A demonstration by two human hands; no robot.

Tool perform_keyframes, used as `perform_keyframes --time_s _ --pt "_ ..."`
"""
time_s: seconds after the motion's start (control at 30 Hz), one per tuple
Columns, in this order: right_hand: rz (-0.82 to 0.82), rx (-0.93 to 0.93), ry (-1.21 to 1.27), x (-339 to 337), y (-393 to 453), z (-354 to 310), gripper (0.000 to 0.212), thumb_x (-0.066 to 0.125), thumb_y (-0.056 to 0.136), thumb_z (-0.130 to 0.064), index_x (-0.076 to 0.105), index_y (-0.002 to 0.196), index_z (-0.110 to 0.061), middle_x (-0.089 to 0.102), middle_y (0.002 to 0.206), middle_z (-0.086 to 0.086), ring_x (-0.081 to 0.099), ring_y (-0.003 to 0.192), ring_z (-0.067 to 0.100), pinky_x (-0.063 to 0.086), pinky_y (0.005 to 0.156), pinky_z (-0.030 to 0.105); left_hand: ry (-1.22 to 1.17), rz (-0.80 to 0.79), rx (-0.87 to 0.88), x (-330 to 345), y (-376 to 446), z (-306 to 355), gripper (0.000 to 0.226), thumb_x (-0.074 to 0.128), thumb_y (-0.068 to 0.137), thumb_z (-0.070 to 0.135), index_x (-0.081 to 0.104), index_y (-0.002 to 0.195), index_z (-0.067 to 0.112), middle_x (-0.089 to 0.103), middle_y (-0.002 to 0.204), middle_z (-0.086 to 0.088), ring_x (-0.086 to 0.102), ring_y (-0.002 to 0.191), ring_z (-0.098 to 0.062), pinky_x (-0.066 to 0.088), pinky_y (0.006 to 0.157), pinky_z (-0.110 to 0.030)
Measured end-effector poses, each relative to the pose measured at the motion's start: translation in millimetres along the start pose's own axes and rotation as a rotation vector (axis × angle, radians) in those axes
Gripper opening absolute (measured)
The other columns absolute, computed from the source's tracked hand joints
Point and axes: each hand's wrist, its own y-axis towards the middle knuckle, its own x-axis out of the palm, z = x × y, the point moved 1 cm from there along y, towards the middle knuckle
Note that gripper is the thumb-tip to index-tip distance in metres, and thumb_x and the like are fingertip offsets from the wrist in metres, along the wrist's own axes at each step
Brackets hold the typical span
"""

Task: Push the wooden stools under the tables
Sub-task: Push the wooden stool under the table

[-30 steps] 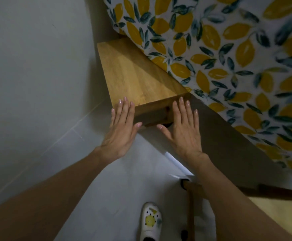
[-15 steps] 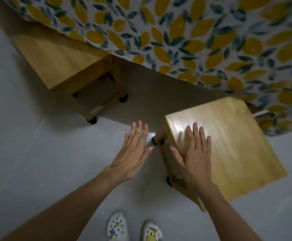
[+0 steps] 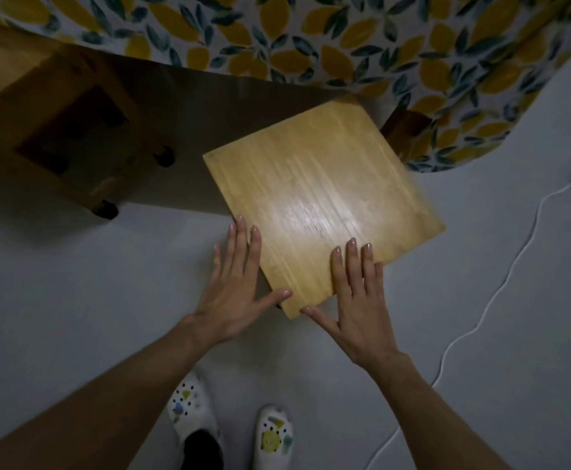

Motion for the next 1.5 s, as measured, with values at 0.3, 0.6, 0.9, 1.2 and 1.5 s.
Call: perform_keyframes --time_s 0.3,0.6,0.9,1.2,1.5 --pt "-0.011 -0.009 0.014 3 28 3 0.101 0.022 0.084 -0.078 0.017 0.153 -0.004 0.009 0.160 0.024 0.002 0.148 0.041 0.011 0.115 0.060 -0.006 -0.087 -0.033 -19 22 -4 0.107 0.026 0.077 0.078 -0.032 0.142 0.016 -0.046 0.145 -0.007 -0.037 0.137 -0.017 -0.017 0.115 -0.043" --pt "0.014 0.000 0.002 -17 127 1 0.101 0.026 0.081 -0.075 0.023 0.151 -0.002 0.014 0.158 0.026 0.006 0.146 0.046 0.007 0.113 0.059 0.022 -0.082 -0.009 -70 108 -32 0.108 0.027 0.074 0.081 -0.031 0.143 0.021 -0.043 0.147 -0.004 -0.033 0.139 -0.022 -0.015 0.115 -0.048" --pt "-0.016 0.040 0.025 -47 245 5 0.104 0.028 0.078 -0.075 -0.001 0.154 -0.010 -0.014 0.160 0.019 -0.021 0.145 0.039 -0.014 0.114 0.052 0.027 -0.108 -0.006 -130 212 -58 0.109 0.028 0.073 0.082 -0.027 0.145 0.022 -0.038 0.150 -0.004 -0.032 0.139 -0.020 -0.014 0.115 -0.052" --pt "-0.026 0.091 -0.016 -63 308 15 0.106 0.030 0.074 -0.078 0.007 0.155 -0.012 -0.004 0.162 0.017 -0.010 0.148 0.039 -0.008 0.116 0.053 0.051 -0.104 0.020 -157 272 -68 0.105 0.030 0.078 0.080 -0.036 0.139 0.026 -0.044 0.147 -0.003 -0.016 0.145 -0.022 -0.014 0.115 -0.052" --pt "-0.031 0.097 -0.014 -67 316 20 0.110 0.023 0.071 -0.081 0.010 0.154 -0.011 0.001 0.162 0.018 -0.005 0.148 0.040 -0.006 0.117 0.051 0.060 -0.137 -0.003 -162 281 -62 0.105 0.032 0.080 0.077 -0.037 0.139 0.023 -0.047 0.144 -0.005 -0.020 0.144 -0.023 -0.016 0.113 -0.052"
